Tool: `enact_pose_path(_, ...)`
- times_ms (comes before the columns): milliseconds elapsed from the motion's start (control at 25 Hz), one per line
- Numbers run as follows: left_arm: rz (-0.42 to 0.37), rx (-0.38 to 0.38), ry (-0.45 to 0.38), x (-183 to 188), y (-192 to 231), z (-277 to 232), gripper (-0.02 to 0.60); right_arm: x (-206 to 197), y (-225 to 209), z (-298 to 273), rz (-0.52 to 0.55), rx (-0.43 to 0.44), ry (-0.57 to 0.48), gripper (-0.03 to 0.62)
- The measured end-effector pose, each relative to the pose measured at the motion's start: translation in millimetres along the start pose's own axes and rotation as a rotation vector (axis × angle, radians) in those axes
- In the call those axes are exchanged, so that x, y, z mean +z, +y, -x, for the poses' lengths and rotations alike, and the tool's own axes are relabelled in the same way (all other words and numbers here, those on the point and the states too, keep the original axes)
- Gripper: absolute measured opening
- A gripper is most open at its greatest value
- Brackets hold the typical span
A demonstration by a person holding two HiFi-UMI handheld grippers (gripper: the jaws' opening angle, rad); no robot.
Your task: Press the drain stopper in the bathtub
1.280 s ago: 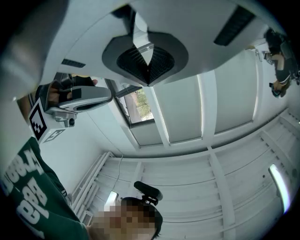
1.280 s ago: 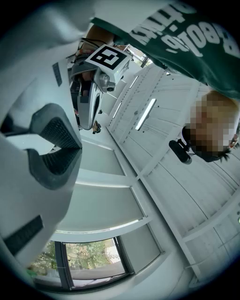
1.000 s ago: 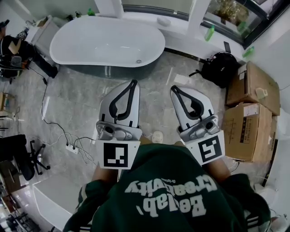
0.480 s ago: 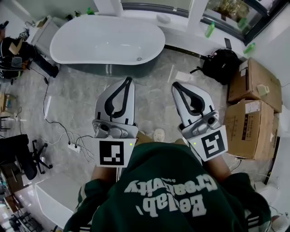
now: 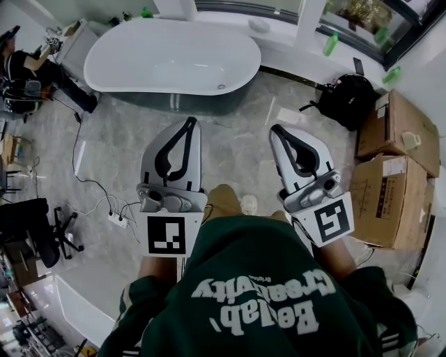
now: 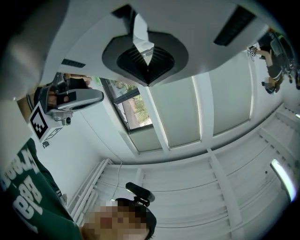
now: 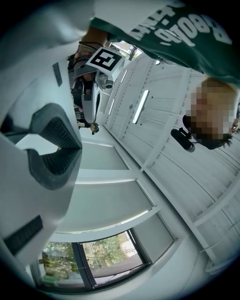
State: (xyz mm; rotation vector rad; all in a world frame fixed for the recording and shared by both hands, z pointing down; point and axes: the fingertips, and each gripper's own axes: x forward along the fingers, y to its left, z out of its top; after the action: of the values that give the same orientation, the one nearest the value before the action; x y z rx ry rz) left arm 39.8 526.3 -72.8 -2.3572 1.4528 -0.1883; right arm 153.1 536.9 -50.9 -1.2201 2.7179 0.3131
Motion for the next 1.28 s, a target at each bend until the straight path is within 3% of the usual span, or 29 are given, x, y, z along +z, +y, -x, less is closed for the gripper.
enact_pose_path(640,-0.006,-0.017,0.017,-8,-9,-14,0.008,1,-15,-5,-0.027,0.012,-0.071,0.014)
enact_pose_path(1080,0.036,0.001,0.005,-40,1,-43,0.008,-30,-30,-25,-0.010,0.031,-0.054,0.014)
enact_pose_path(1280,0.034,-0.003,0.038,-63,12,-63,0.008,-43,-49,-44,-0.010,0.019,-0.058,0.014)
